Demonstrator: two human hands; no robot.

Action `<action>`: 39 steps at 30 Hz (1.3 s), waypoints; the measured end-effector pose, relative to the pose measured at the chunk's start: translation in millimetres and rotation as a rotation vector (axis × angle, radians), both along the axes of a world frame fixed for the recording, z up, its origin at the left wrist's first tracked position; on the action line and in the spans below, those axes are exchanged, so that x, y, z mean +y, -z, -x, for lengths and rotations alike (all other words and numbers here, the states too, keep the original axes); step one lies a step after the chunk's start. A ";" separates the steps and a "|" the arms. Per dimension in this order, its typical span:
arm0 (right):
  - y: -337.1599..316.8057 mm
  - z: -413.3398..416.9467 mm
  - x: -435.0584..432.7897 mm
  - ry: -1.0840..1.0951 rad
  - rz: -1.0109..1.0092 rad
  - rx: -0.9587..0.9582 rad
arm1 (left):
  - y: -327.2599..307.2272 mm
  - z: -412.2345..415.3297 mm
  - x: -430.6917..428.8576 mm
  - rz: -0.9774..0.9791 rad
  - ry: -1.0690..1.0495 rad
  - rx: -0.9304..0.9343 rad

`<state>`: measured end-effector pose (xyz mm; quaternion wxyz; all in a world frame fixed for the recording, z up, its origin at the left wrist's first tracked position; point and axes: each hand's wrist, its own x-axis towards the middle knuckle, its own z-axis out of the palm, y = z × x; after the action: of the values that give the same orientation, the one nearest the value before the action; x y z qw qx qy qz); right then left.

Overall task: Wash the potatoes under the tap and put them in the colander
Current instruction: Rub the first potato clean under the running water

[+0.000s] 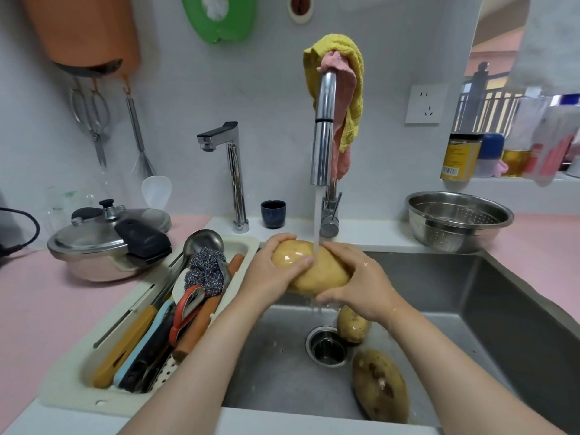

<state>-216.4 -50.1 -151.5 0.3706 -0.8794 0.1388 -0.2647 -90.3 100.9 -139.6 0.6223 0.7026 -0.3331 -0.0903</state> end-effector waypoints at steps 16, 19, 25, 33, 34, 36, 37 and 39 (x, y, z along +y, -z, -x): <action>4.6 -14.0 4.2 0.054 -0.984 -0.201 | 10.3 -3.2 -2.1 -0.053 0.181 0.234; 4.5 -18.9 6.5 0.137 -0.779 -0.230 | 10.4 -8.9 0.5 -0.143 0.197 0.299; 0.1 -26.3 22.0 0.129 -0.381 -0.218 | 12.2 -16.1 11.6 -0.317 0.248 0.154; 0.3 -26.2 21.7 0.002 -0.671 -0.143 | 16.4 -14.2 11.5 -0.356 0.147 0.030; 2.9 -25.7 18.3 -0.025 -0.715 -0.133 | 17.1 -13.8 9.9 -0.346 0.147 0.027; 4.8 -25.4 18.5 -0.039 -0.721 -0.122 | 18.5 -13.0 7.4 -0.345 0.147 0.015; 3.6 -25.5 22.0 -0.021 -0.722 -0.126 | 18.1 -12.7 7.4 -0.354 0.144 -0.003; 2.3 -28.1 28.9 0.043 -0.673 -0.129 | 16.0 -13.2 8.5 -0.371 0.145 -0.037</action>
<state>-188.3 -21.2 -153.8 0.6425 -0.6860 0.2129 -0.2669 -77.0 109.4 -155.6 0.4679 0.7809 -0.3718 -0.1819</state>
